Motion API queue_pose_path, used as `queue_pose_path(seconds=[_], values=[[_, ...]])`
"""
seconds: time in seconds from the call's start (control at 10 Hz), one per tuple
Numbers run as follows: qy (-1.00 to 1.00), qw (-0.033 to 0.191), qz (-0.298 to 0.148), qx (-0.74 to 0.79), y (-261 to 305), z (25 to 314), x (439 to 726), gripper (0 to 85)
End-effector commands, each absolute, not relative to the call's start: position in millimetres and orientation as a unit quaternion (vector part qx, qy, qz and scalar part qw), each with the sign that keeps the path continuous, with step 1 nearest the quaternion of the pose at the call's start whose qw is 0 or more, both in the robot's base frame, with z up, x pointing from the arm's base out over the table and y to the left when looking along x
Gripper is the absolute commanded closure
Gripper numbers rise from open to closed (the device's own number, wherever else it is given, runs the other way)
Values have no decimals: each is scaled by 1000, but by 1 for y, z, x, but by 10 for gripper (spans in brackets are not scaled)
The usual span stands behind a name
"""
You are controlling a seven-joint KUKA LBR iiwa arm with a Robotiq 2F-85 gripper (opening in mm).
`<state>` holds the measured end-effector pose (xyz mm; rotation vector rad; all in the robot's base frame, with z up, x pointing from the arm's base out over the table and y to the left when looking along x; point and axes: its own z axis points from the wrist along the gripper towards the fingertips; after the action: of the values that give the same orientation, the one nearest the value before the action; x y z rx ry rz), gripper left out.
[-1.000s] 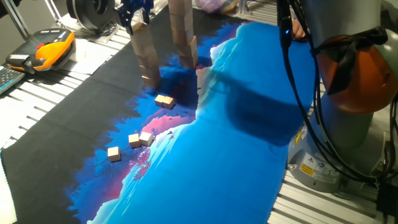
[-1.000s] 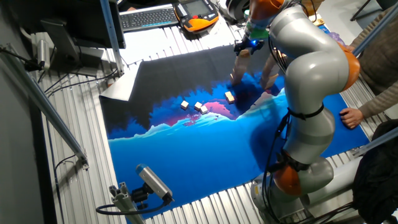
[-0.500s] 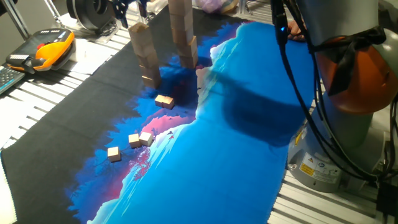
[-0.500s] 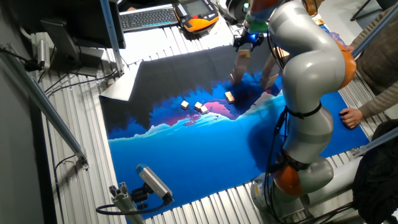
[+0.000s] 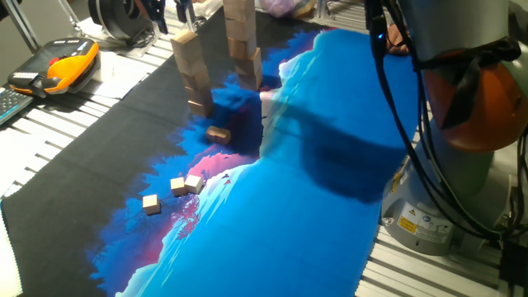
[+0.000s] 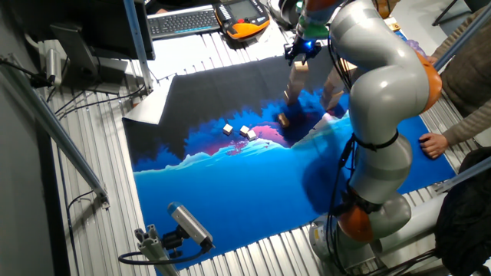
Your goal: Stack the blocks in a vertical line of five
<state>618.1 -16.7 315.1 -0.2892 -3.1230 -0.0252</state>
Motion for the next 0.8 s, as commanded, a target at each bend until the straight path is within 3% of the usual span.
queue_pose_path(seconds=[0.0,0.7], values=[[-996,3,-7,-86,-14,316,615,850],[-997,-2,-10,-80,30,294,583,850]])
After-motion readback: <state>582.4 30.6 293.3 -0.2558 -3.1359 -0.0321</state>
